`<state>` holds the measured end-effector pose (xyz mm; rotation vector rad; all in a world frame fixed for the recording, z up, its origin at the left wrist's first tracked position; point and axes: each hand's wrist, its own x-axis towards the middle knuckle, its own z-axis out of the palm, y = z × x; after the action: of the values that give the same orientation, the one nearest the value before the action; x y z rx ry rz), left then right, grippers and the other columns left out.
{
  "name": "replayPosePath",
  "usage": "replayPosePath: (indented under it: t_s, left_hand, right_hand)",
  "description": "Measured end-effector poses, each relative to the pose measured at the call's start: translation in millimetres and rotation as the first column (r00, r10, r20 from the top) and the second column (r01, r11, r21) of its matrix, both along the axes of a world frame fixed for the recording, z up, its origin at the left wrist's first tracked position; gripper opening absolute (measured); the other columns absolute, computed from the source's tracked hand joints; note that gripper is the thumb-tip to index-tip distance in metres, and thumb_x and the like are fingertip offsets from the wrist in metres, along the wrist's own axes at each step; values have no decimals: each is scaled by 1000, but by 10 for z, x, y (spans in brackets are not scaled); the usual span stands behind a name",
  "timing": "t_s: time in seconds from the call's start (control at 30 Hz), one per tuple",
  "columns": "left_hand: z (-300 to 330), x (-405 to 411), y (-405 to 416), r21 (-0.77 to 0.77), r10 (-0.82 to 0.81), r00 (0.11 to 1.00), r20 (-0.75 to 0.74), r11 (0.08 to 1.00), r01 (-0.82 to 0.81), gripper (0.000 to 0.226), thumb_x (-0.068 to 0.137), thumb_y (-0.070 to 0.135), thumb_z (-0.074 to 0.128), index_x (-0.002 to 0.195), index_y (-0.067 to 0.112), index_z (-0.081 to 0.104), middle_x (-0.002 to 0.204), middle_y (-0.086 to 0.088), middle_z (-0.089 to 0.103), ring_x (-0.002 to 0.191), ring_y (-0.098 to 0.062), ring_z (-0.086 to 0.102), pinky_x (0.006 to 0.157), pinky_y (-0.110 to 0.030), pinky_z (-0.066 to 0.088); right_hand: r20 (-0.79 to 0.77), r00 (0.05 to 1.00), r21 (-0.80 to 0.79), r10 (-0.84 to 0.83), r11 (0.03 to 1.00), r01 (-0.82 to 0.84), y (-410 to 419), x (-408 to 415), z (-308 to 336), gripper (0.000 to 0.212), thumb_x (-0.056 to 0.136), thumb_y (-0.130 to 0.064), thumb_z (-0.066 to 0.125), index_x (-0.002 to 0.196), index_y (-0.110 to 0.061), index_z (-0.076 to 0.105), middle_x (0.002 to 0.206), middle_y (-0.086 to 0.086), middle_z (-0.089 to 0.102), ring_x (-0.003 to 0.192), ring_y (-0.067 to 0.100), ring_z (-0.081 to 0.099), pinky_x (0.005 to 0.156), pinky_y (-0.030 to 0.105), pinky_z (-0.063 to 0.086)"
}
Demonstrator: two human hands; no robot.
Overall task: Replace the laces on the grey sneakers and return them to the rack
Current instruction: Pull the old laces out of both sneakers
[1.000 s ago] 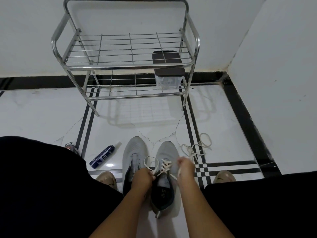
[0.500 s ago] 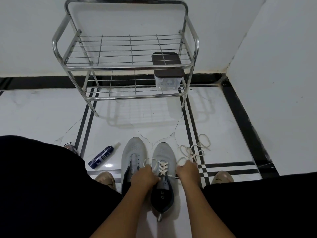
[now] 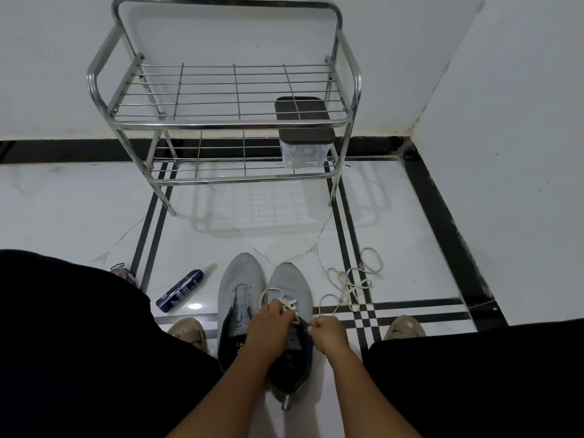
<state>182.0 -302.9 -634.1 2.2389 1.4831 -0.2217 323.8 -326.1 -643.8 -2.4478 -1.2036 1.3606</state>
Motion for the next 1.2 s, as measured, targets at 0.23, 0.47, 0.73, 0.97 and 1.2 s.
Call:
replayPosePath:
  t_s: [0.23,0.47,0.73,0.97,1.2]
  left_hand:
    - [9,-12,101,-128,224,969,107,969,-210,41,92,44,52,86,7,68,94,-12,62,87,-25,60,79,-31,45]
    - [-55,-10,214,-110,314,945,98,947,-303,40,84,57,58,78,21,74,87,2,60,89,-17,59,76,-30,49]
    - [98,51,355,-578,908,242,341,406,-708,22,90,25,53,91,7,66,86,-7,61,85,-29,62,72,-33,48]
    - [290,-78,556,-460,669,680,300,726,-511,16,93,22,53,88,10,64,85,-5,62,76,-19,59,68,-28,46]
    - [40,114,87,-107,348,928,133,936,-335,23,95,21,42,99,13,63,105,-8,56,92,-26,62,78,-34,47]
  right_hand:
    - [-16,998,-15,-62,998,62,-30,4,6,23,89,-14,52,72,-17,66,78,1,63,79,18,54,60,21,37]
    - [-79,996,28,-45,998,47,-17,-45,6,19,88,-16,57,95,-6,72,89,8,68,87,23,63,80,30,51]
    - [-95,992,18,-83,996,86,-37,-34,50,14,88,-14,58,84,-10,71,94,10,71,94,26,66,83,32,53]
    - [-83,992,23,-94,995,96,-3,-48,53,19,88,-16,56,95,-5,71,93,10,70,94,25,65,78,27,50]
    - [-68,994,7,-83,996,84,-32,-47,73,18,88,-17,56,94,-13,73,97,5,71,93,22,63,78,24,48]
